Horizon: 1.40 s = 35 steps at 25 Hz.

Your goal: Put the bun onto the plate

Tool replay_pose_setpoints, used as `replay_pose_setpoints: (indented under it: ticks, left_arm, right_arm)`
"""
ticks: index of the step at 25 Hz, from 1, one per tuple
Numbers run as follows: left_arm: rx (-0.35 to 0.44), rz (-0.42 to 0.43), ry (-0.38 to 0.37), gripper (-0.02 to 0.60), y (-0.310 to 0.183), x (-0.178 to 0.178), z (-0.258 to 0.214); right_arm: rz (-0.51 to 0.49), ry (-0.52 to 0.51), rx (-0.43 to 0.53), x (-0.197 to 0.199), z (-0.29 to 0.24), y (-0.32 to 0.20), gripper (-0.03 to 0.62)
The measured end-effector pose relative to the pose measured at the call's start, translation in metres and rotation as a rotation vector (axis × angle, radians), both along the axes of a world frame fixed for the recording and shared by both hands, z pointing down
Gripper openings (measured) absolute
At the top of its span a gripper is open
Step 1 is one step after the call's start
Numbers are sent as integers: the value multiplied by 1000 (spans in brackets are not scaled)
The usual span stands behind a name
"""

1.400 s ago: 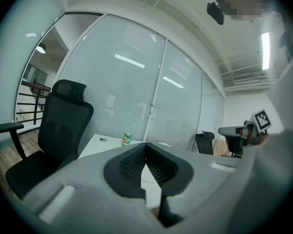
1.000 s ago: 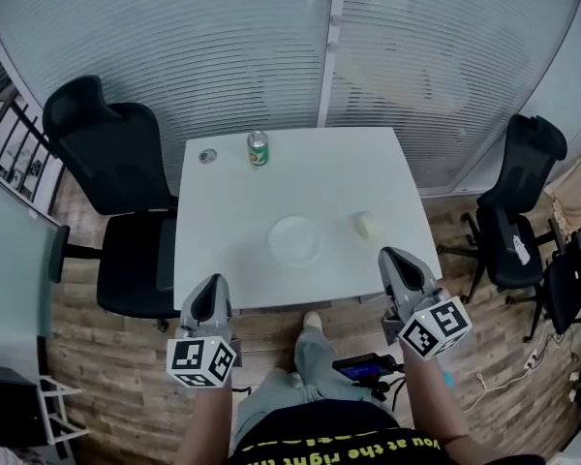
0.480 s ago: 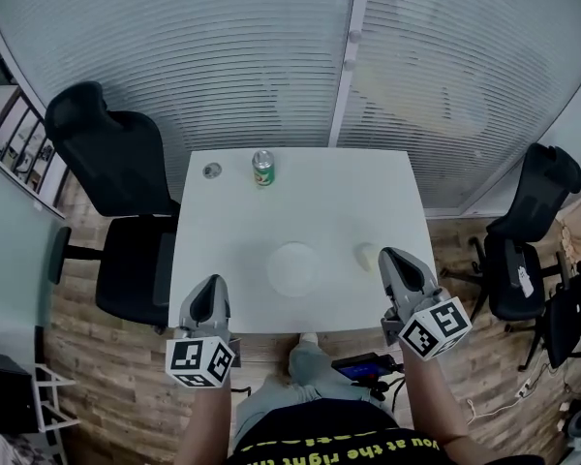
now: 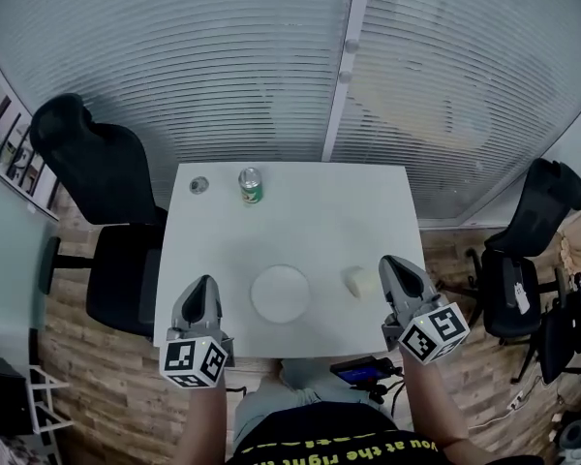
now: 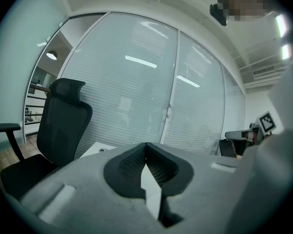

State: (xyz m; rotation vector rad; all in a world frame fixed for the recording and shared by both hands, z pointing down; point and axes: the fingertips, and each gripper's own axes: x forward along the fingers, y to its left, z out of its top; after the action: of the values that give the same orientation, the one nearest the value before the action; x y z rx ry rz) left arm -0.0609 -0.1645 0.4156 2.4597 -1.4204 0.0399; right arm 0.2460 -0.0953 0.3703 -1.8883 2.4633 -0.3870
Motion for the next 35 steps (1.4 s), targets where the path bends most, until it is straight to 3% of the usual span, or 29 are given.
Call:
replay_pose_setpoints:
  ticks: [17,35]
  left_arm:
    - [-16,0,-15,0,-28,17,4]
    - [-32,75,-16,0,-35,20,15]
  right_arm:
    - [2,-7,-20,14,4,-28,6]
    - [73,2,-52,6,14,-19,6]
